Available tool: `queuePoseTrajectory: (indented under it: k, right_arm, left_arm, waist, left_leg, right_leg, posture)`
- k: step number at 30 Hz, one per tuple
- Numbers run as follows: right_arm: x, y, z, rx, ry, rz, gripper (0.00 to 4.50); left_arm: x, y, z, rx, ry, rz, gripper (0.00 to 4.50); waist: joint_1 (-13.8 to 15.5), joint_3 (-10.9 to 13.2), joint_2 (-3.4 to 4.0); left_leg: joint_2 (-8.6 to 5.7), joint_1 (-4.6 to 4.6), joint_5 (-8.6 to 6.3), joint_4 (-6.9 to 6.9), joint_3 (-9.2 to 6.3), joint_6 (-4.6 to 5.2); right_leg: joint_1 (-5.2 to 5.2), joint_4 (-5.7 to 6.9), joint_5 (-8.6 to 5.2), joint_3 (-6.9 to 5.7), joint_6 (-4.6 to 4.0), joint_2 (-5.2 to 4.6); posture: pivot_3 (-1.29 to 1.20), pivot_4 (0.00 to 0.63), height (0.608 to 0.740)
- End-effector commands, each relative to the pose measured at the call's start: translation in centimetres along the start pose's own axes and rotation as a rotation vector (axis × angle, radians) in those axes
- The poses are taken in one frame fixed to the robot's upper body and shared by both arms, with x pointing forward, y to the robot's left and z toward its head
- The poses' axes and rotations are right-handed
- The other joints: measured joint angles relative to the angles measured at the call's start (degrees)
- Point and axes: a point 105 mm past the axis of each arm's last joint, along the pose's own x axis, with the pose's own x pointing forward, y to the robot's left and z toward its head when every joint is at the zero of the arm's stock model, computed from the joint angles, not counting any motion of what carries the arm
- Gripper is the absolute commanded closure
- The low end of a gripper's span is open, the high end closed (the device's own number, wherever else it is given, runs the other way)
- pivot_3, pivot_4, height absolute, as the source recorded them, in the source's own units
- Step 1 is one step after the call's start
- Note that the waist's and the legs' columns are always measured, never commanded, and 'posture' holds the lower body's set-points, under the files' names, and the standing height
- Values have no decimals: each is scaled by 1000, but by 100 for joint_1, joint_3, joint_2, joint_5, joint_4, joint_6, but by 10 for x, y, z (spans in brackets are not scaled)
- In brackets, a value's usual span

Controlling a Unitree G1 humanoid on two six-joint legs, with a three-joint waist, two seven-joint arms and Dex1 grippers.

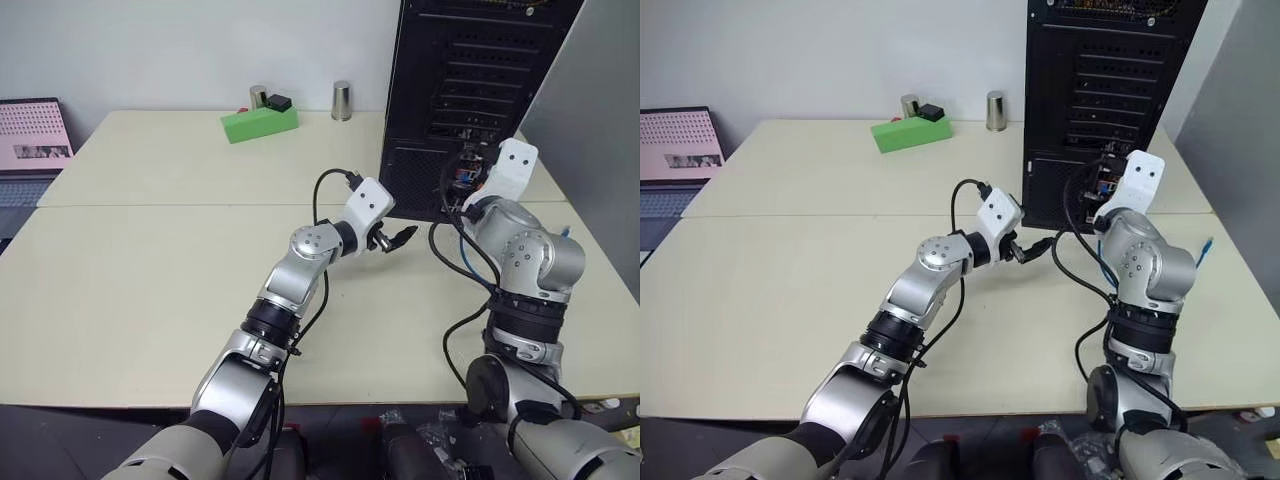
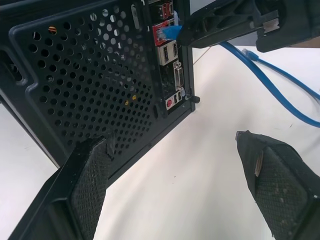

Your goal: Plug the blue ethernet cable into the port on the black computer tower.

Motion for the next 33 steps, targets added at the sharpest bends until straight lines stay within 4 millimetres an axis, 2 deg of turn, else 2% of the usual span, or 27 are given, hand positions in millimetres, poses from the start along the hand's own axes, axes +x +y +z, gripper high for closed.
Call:
queuePoseTrajectory:
  k: [1, 20, 26, 28, 33]
  right_arm:
    - [-7, 13, 39, 28, -128, 45, 4500]
    - [2, 13, 40, 4, -129, 46, 4500]
    - [-2, 11, 32, -14, -120, 74, 4500]
    - [-4, 6, 27, -20, -110, 75, 3865]
    - [-15, -3, 15, -48, -92, 90, 2940]
  left_arm:
    - [2, 1, 19, 33, -61, 1, 413]
    - [2, 1, 20, 35, -66, -2, 413]
    - [1, 3, 18, 41, -58, 2, 413]
    - [0, 4, 17, 41, -56, 5, 390]
    - [-2, 8, 14, 43, -49, 15, 390]
  waist:
    - [-2, 0, 0]
    - [-20, 0, 0]
    - [-28, 0, 0]
    - [-26, 0, 0]
    - [9, 0, 0]
  left_leg:
    - [0, 0, 0, 1, 0, 0]
    - [-1, 5, 0, 7, 2, 0]
    - [-1, 7, 0, 9, 2, 0]
    - [-1, 7, 0, 9, 2, 0]
    - [-1, 1, 0, 5, -2, 0]
  right_leg:
    - [0, 2, 0, 1, 0, 0]
    - [-1, 19, 0, 4, 0, 0]
    - [-2, 23, 0, 5, 1, 0]
    - [-1, 23, 0, 5, 1, 0]
    - [-2, 13, 0, -2, 1, 0]
  posture:
    - [0, 150, 740]
    - [0, 150, 740]
    - [0, 150, 740]
    - [0, 150, 740]
    - [0, 150, 740]
